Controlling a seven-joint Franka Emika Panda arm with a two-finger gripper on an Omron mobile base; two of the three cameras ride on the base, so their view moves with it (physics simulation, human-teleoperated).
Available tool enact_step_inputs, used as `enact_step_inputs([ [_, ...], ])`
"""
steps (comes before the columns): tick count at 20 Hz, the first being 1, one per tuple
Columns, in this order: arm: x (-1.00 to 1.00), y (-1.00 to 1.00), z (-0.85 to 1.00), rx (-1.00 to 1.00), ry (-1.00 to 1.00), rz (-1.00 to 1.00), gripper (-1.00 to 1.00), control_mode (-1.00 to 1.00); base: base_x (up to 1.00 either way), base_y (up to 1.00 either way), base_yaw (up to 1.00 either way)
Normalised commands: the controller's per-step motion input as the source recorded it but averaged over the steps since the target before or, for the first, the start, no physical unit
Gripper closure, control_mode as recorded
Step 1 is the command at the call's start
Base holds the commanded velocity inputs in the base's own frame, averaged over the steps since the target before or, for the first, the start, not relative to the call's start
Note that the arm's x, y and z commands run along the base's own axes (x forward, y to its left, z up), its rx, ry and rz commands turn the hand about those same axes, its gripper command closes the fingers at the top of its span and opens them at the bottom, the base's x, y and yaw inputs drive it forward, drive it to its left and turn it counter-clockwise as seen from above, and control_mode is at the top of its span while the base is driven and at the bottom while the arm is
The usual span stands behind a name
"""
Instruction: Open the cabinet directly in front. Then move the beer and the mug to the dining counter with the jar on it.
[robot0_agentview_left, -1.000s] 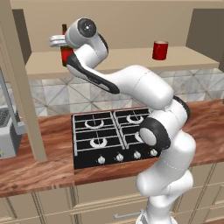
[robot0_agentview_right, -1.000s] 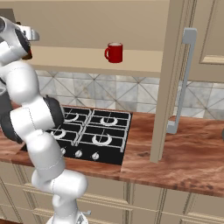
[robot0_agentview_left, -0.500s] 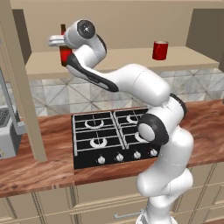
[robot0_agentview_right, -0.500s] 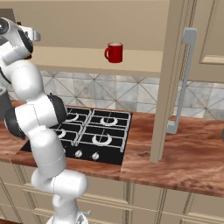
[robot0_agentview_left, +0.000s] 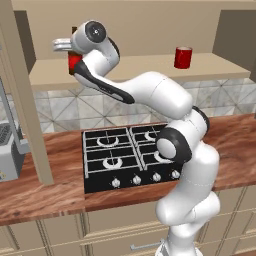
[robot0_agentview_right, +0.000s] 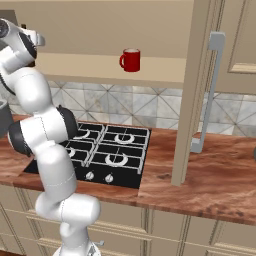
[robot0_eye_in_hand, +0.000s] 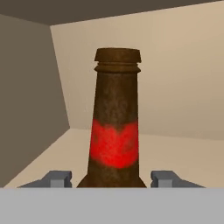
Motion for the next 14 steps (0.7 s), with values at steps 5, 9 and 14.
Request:
enact_step_inputs([
  [5, 0.00, 0.00, 0.01, 0.00, -0.06, 0.00, 1.00, -1.00, 0.00, 0.00, 0.00],
  [9, 0.00, 0.00, 0.28, 0.00, -0.30, 0.00, 1.00, -1.00, 0.00, 0.00, 0.00],
  [14, -0.03, 0.00, 0.09, 0.00, -0.11, 0.00, 1.00, -1.00, 0.00, 0.00, 0.00],
])
